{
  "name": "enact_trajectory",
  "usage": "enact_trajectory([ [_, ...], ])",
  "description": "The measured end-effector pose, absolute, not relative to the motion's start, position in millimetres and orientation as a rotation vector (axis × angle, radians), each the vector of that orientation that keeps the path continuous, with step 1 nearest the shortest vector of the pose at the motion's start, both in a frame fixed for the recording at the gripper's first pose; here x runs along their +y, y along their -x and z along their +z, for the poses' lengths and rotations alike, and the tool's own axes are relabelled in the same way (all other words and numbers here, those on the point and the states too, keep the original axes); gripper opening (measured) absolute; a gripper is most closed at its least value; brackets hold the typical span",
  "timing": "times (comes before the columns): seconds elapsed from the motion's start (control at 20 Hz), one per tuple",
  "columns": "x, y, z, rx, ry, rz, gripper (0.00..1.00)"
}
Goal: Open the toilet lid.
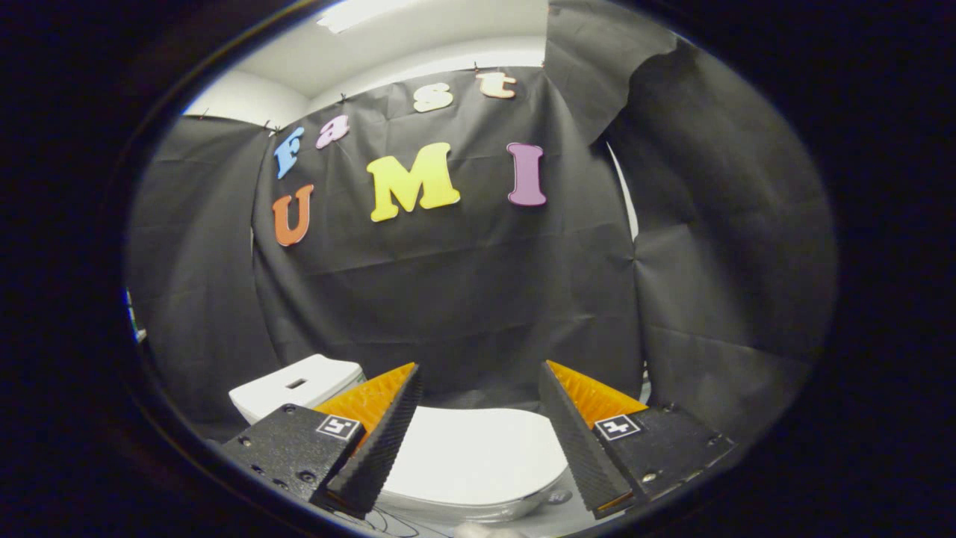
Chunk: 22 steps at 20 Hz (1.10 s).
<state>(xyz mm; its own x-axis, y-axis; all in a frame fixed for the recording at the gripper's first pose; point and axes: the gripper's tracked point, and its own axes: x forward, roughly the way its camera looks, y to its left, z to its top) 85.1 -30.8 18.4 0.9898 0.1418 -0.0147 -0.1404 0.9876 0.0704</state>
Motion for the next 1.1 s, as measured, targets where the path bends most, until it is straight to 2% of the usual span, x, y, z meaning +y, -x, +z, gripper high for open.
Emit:
enact_trajectory([
  [0.15,-59.8,-114.3,-19.8,0.109,-0.154,0.15,0.99],
  [0.45,-130.1,-150.3,-102.2,0.257,-0.382,0.072,0.99],
  [0.9,-157.6,-150.9,-232.6,0.482,-0.755,0.043,0.97],
  [1.1,-164.0,-145.9,-252.0,0.503,-0.884,0.032,0.95],
])
